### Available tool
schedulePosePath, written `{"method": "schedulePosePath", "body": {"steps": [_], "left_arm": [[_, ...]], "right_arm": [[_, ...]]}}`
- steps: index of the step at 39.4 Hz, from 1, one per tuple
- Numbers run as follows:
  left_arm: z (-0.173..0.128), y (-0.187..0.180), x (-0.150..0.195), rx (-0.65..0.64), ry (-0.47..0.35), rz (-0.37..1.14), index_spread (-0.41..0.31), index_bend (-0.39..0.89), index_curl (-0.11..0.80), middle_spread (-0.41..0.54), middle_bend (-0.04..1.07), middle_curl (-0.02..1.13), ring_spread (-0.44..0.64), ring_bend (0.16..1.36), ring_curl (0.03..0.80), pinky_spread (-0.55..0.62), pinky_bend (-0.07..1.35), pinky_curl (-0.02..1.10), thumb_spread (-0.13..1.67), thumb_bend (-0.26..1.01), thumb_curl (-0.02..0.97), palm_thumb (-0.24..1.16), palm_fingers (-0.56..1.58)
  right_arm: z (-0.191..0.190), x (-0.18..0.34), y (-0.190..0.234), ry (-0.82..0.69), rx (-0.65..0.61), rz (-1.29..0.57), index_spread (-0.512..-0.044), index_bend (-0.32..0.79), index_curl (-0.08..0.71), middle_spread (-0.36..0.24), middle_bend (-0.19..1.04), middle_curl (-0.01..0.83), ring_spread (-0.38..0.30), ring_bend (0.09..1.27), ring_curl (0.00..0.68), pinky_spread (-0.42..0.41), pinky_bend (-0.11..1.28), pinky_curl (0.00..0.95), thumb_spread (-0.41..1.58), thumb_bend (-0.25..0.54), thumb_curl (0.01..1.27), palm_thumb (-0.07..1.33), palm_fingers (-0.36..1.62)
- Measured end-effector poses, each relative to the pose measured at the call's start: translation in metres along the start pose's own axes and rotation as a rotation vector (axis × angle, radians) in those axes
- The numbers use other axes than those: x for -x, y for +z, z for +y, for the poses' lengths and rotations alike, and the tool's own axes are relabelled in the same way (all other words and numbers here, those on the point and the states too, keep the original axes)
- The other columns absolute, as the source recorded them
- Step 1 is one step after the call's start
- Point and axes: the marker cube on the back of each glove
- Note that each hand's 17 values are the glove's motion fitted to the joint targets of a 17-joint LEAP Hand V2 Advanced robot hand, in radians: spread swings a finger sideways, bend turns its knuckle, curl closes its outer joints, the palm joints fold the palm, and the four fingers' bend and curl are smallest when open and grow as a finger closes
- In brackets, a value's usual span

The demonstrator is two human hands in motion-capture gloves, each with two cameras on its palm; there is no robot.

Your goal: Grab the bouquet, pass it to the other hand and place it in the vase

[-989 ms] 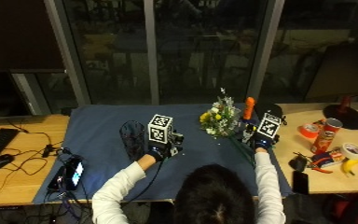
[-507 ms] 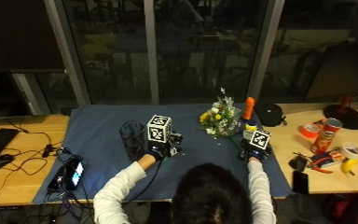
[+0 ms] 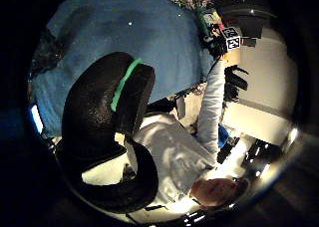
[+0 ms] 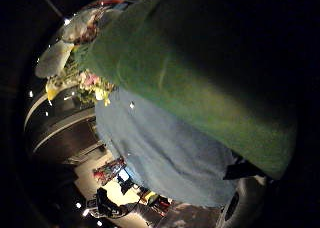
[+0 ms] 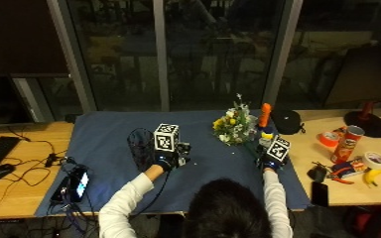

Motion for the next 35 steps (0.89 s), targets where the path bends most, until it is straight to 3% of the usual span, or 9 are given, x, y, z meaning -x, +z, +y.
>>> {"method": "schedulePosePath", "body": {"steps": [2, 3, 6, 11, 18, 24, 31, 35], "left_arm": [[-0.001, 0.001, 0.002, -0.001, -0.006, -0.001, 0.032, 0.11, 0.17, 0.229, 0.26, 0.37, 0.28, 0.7, 0.286, 0.22, 0.58, 0.36, 1.21, -0.01, 0.244, 0.17, 0.16], [-0.001, 0.002, 0.002, 0.0, -0.006, 0.003, 0.032, 0.11, 0.17, 0.229, 0.26, 0.37, 0.29, 0.7, 0.286, 0.22, 0.58, 0.36, 1.21, -0.01, 0.244, 0.18, 0.16], [-0.002, 0.003, 0.004, 0.009, -0.004, 0.013, 0.032, 0.11, 0.172, 0.229, 0.25, 0.37, 0.29, 0.7, 0.286, 0.22, 0.58, 0.37, 1.22, -0.01, 0.245, 0.18, 0.16], [-0.004, 0.004, 0.006, 0.024, -0.007, 0.029, 0.032, 0.11, 0.176, 0.229, 0.25, 0.37, 0.29, 0.69, 0.285, 0.22, 0.57, 0.37, 1.23, -0.01, 0.245, 0.18, 0.16], [-0.003, -0.008, 0.006, -0.05, 0.007, 0.12, 0.032, 0.11, 0.181, 0.223, 0.25, 0.37, 0.29, 0.69, 0.285, 0.22, 0.57, 0.37, 1.23, -0.01, 0.245, 0.18, 0.17], [-0.014, -0.022, -0.008, -0.124, 0.04, 0.27, 0.032, 0.12, 0.187, 0.221, 0.24, 0.37, 0.29, 0.68, 0.284, 0.22, 0.56, 0.36, 1.23, -0.01, 0.247, 0.19, 0.18], [-0.024, -0.049, -0.026, -0.252, 0.118, 0.489, 0.056, 0.13, 0.2, 0.239, 0.23, 0.37, 0.29, 0.68, 0.285, 0.25, 0.52, 0.35, 1.2, 0.0, 0.265, 0.24, 0.17], [-0.026, -0.057, -0.029, -0.352, 0.12, 0.545, 0.073, 0.14, 0.212, 0.255, 0.23, 0.38, 0.31, 0.67, 0.285, 0.29, 0.49, 0.35, 1.16, -0.01, 0.28, 0.28, 0.15]], "right_arm": [[0.003, 0.0, 0.001, 0.002, 0.01, -0.003, -0.218, 0.24, 0.327, -0.196, 0.3, 0.493, -0.238, 0.69, 0.454, -0.283, 0.64, 0.407, 1.04, 0.103, 0.43, 1.05, 1.37], [0.005, 0.0, 0.002, -0.005, 0.012, -0.007, -0.213, 0.15, 0.31, -0.195, 0.38, 0.52, -0.231, 0.78, 0.484, -0.269, 0.66, 0.42, 1.04, 0.065, 0.41, 1.0, 1.45], [0.009, 0.003, 0.002, -0.058, -0.034, -0.03, -0.213, 0.12, 0.31, -0.193, 0.45, 0.544, -0.225, 0.86, 0.506, -0.261, 0.71, 0.442, 1.04, 0.032, 0.4, 0.97, 1.45], [0.009, 0.015, -0.01, -0.116, -0.252, -0.211, -0.217, 0.22, 0.353, -0.188, 0.58, 0.59, -0.214, 0.91, 0.538, -0.247, 0.73, 0.466, 1.04, -0.023, 0.37, 0.91, 1.47], [0.038, 0.04, -0.031, -0.18, -0.123, -0.599, -0.216, 0.45, 0.451, -0.171, 0.72, 0.637, -0.202, 0.92, 0.556, -0.23, 0.69, 0.478, 1.03, -0.057, 0.33, 0.76, 1.5], [0.07, 0.072, -0.054, -0.195, -0.215, -0.717, -0.208, 0.51, 0.503, -0.157, 0.78, 0.653, -0.191, 0.96, 0.568, -0.223, 0.72, 0.496, 1.03, -0.033, 0.32, 0.73, 1.46], [0.112, 0.118, -0.072, -0.293, -0.237, -1.035, -0.204, 0.54, 0.54, -0.147, 0.82, 0.659, -0.185, 0.99, 0.577, -0.219, 0.74, 0.514, 1.04, 0.008, 0.34, 0.83, 1.43], [0.126, 0.132, -0.078, -0.325, -0.322, -1.117, -0.201, 0.55, 0.555, -0.144, 0.84, 0.659, -0.183, 1.01, 0.58, -0.218, 0.76, 0.521, 1.06, 0.026, 0.35, 0.89, 1.41]]}}
